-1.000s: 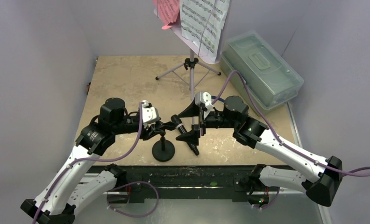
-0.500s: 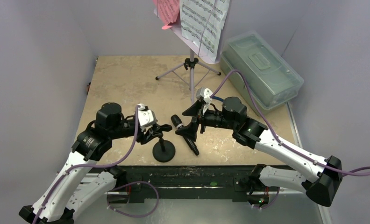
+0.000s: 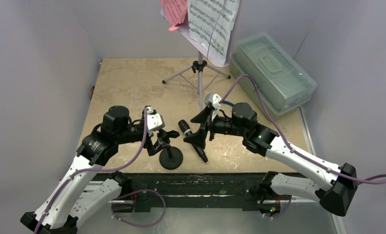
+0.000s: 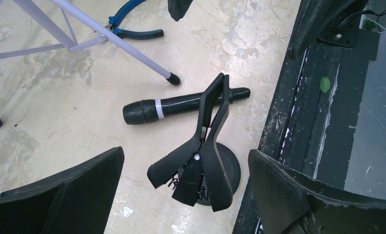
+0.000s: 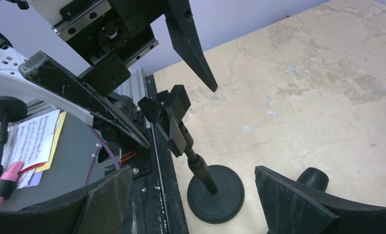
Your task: Set up the instrument practice props
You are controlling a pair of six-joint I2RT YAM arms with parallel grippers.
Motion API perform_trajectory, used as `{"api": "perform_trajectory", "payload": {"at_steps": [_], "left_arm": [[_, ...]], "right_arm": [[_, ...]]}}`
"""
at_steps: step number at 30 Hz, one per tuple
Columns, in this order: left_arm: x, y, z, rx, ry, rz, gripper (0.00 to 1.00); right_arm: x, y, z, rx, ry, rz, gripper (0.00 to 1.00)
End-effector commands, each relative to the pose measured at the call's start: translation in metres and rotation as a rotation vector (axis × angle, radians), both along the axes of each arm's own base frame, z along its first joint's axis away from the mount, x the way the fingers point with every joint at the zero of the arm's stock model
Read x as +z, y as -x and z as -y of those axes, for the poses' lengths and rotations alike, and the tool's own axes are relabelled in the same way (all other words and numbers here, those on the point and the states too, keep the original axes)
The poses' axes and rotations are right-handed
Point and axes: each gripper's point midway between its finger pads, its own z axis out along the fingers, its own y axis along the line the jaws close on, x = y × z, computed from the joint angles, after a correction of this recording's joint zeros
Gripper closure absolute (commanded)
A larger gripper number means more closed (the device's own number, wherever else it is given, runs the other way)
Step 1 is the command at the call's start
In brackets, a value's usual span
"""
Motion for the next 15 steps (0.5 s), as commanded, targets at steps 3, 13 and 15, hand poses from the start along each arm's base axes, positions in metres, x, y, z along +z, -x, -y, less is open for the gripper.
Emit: {"api": "perform_trajectory", "payload": {"at_steps": [3, 13, 15], "left_arm": [[0.018, 0.001, -0.002, 0.002, 0.006, 0.03, 0.0], [0.01, -0.001, -0.004, 0.009, -0.028, 0.029, 0.35], [0.009, -0.003, -0.006, 0.017, -0.036, 0.041, 0.67]], "right_arm": [[0.012, 0.002, 0.004, -0.008, -0.045, 0.025, 0.01], [0.007, -0.006, 0.011, -0.075, -0.028, 0.025, 0.01], [0.0, -0.017, 0.016, -0.149, -0.005, 0.014, 0.01]]}}
